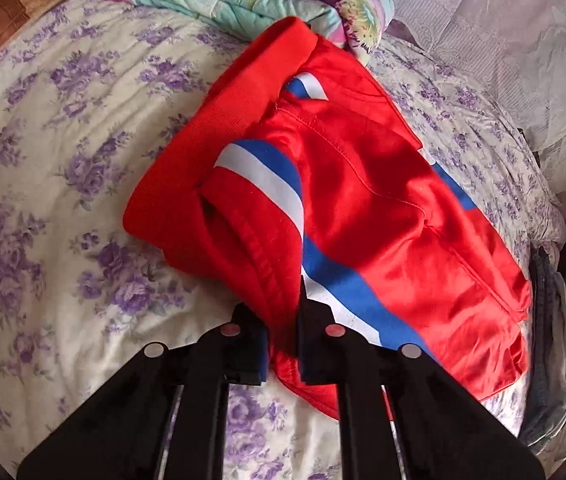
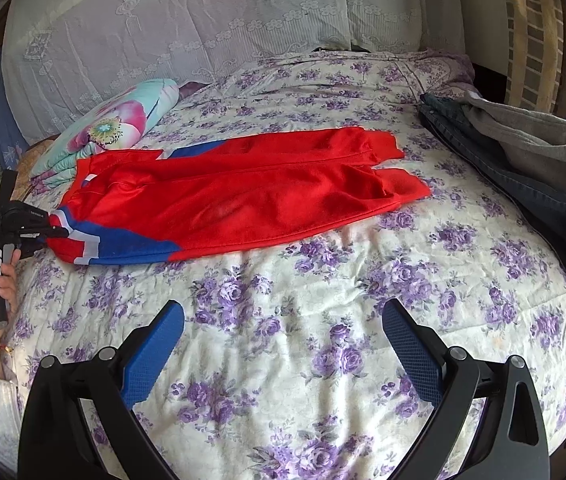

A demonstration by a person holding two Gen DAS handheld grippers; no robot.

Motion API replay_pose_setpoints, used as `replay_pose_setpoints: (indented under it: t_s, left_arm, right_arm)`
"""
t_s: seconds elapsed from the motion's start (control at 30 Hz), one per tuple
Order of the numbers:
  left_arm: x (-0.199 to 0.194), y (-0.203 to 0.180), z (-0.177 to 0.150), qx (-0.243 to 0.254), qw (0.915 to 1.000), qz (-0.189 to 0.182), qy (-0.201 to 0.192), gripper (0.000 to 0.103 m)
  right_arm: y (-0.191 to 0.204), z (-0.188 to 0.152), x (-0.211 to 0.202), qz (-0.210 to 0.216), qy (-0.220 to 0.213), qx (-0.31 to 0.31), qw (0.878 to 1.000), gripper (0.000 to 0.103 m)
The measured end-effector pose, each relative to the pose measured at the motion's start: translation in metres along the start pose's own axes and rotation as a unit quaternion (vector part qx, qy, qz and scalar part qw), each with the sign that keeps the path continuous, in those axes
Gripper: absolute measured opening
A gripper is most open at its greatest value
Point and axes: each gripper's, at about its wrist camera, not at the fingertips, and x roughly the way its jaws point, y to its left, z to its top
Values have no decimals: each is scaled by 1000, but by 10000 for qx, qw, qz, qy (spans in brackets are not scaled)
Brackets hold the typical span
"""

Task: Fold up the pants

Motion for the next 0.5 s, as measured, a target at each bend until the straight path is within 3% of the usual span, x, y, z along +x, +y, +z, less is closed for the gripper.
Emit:
replay_pose_setpoints:
  t_s: [0.1,0.17,0.23,0.37,0.47,0.5]
  left_arm:
    - [-34,5,-30,68,9992,-147,-352,9]
    - [-44,9,-46,191,9987,-33,-467,9]
    - [-39,9,-50,329,9986,153,-394,9]
    - [-28,11,-47,360,9989,173,-249,9]
    - [-28,9,-45,423,9987,183,-225,9]
    - [-27,9,-45,431,9987,192,-210,9]
  right_arm:
    - [-37,19,10,191,346,408,9984,100]
    - [-63,34,25,459,625,803,9938,100]
    - [-84,49,46,697,848,1156,9872,100]
    - [-109,76,100,819,1221,1593,9762,99]
    - [-119,88,141,955,1468,1894,9662,77]
    - [-120,89,154,1043,1556,1985,9620,56]
